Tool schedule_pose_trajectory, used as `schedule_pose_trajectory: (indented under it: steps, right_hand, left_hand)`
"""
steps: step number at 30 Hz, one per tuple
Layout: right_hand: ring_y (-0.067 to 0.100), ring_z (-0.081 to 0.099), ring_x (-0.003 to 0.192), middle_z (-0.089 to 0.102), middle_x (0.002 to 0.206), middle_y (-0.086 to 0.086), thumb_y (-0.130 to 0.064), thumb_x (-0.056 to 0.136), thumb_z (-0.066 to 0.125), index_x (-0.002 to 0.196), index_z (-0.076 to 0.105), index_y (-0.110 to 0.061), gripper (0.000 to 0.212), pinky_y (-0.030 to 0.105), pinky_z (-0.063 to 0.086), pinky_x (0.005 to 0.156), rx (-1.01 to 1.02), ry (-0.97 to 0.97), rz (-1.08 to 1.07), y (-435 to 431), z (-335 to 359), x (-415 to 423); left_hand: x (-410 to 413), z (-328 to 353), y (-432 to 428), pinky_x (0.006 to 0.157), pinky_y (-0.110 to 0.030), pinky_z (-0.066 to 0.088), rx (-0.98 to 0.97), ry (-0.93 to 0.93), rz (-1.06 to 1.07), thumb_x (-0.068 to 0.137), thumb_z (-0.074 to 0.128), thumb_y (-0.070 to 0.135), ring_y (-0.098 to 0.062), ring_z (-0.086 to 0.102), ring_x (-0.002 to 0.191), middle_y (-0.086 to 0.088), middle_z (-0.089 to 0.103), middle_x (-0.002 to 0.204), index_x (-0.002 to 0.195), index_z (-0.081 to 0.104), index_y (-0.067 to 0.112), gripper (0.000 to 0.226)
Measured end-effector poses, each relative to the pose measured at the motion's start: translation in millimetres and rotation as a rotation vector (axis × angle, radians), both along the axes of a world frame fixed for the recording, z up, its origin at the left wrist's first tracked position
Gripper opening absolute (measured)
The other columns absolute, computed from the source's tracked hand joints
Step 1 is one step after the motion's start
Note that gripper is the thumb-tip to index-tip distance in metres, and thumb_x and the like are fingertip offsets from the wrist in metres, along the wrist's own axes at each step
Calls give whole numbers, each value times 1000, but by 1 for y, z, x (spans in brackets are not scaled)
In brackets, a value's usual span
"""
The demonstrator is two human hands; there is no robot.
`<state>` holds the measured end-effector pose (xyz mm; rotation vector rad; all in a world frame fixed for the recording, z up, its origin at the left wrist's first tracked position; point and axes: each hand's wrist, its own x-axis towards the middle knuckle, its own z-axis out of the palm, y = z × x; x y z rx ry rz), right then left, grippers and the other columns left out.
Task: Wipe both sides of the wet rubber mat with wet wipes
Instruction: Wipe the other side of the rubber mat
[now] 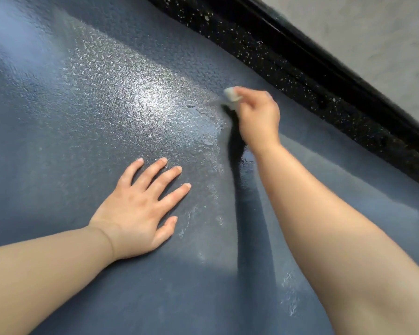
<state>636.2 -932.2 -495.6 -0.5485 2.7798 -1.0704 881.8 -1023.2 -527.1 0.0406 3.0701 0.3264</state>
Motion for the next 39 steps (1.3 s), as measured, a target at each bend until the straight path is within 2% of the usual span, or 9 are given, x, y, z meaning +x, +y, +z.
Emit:
schedule_pose_trajectory:
  steps: [7, 9, 13, 20, 25, 28, 31, 35, 39]
  right_hand:
    - [17, 58, 101, 62, 117, 5, -17, 94, 52, 117, 63, -12, 26, 0, 37, 63, -21, -180, -543, 31, -11, -88]
    - [14, 55, 91, 62, 109, 2, -12, 92, 52, 112, 65, -14, 24, -4, 34, 50, 124, -128, -510, 18, -9, -84]
    - [12, 58, 108, 65, 116, 0, -13, 89, 53, 106, 70, -16, 24, 18, 43, 89, 195, -68, -179, -17, -8, -56]
    - [5, 56, 93, 62, 104, -2, -6, 87, 60, 108, 70, -18, 26, 10, 38, 84, 291, -213, 532, -16, 11, 19]
    - [9, 59, 106, 66, 111, -3, -21, 90, 59, 109, 69, -23, 22, 24, 42, 98, 181, -93, 47, 22, 11, -5]
    - [11, 55, 109, 61, 120, -2, -12, 93, 50, 116, 65, -20, 29, 11, 36, 93, 212, -68, -237, 34, -1, -16]
    - [13, 56, 101, 60, 115, 1, -2, 88, 47, 109, 69, -19, 35, 5, 32, 83, 233, 24, -189, 23, -9, 19]
    - [29, 58, 93, 64, 98, 10, 6, 81, 55, 97, 73, -12, 30, 35, 44, 87, 172, 114, 139, 29, -10, 109]
    - [9, 58, 90, 61, 93, -2, -1, 85, 61, 100, 72, -15, 23, 17, 44, 86, 93, -103, 343, 59, 6, 143]
  left_hand:
    - [1, 1, -1, 103, -58, 25, -15, -34, -1, 81, 37, 46, -40, 46, 126, -15, 52, 136, 128, 60, 19, 59]
    - [0, 2, -2, 102, -58, 26, -20, -34, -3, 81, 37, 46, -40, 47, 126, -15, 52, 136, 128, 60, 19, 59]
    - [0, 4, -1, 102, -58, 27, -16, -47, -9, 81, 37, 45, -39, 47, 126, -14, 53, 136, 127, 61, 19, 58]
    - [-1, 11, -1, 101, -61, 36, -20, -101, -9, 80, 36, 45, -40, 50, 123, -15, 55, 133, 125, 63, 18, 58]
    - [1, 11, -1, 102, -61, 35, -20, -93, -9, 80, 35, 45, -39, 50, 123, -14, 55, 133, 125, 63, 18, 59]
    - [1, 10, -1, 102, -60, 35, -26, -78, -4, 80, 34, 46, -37, 50, 124, -13, 56, 133, 124, 62, 14, 61]
    - [0, 10, -1, 102, -60, 36, -17, -72, 3, 81, 33, 44, -36, 50, 124, -13, 56, 133, 124, 61, 6, 64]
    - [1, 13, -1, 103, -57, 36, -15, -81, 12, 81, 30, 43, -34, 48, 126, -13, 54, 134, 125, 59, 2, 66]
    - [1, 12, 0, 109, -54, 29, -24, -97, 21, 82, 24, 45, -32, 41, 133, -11, 48, 140, 131, 53, 4, 71]
